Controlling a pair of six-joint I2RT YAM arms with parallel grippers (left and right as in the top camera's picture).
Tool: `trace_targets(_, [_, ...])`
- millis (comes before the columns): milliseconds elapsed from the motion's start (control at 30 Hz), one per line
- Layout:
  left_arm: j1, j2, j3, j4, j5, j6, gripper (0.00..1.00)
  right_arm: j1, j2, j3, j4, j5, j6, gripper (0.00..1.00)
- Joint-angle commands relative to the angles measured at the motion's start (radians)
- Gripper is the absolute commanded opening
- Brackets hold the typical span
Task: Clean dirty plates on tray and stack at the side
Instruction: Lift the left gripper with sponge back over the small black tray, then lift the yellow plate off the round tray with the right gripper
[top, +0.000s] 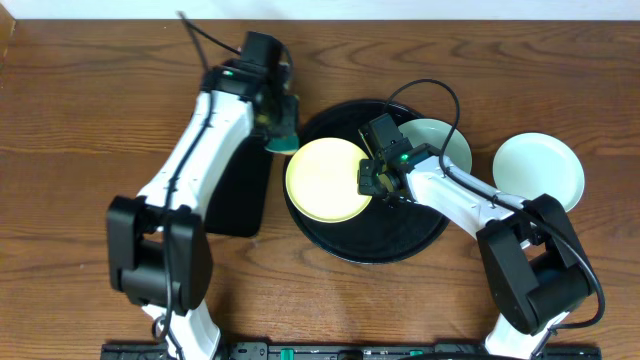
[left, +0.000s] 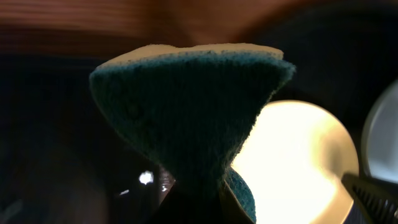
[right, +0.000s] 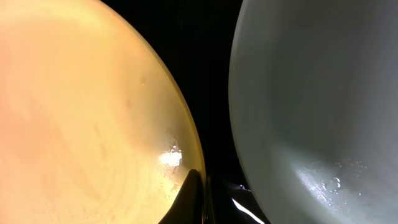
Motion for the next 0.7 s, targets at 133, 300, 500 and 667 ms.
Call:
trace_targets(133, [0.025,-0.021,0.024,-0.027,-0.035,-0.043,0.07,0.018,0.050,0.008,0.000,-0.106,0.040,0.02])
trace_targets(300, [0.025,-0.021,0.024,-0.027,-0.035,-0.043,0.07,0.013,0.051,0.008,0.001,-0.116,0.040,0.02])
trace_targets(500, [0.025,-0.021,0.024,-0.027,-0.035,-0.042,0.07,0.013,0.041,0.020,0.005,-0.167,0.008,0.01])
trace_targets(667, [0.025,-0.021,0.024,-0.027,-0.038,-0.042,0.07,0.026,-0.053,0.057,-0.048,-0.109,-0.071,0.01])
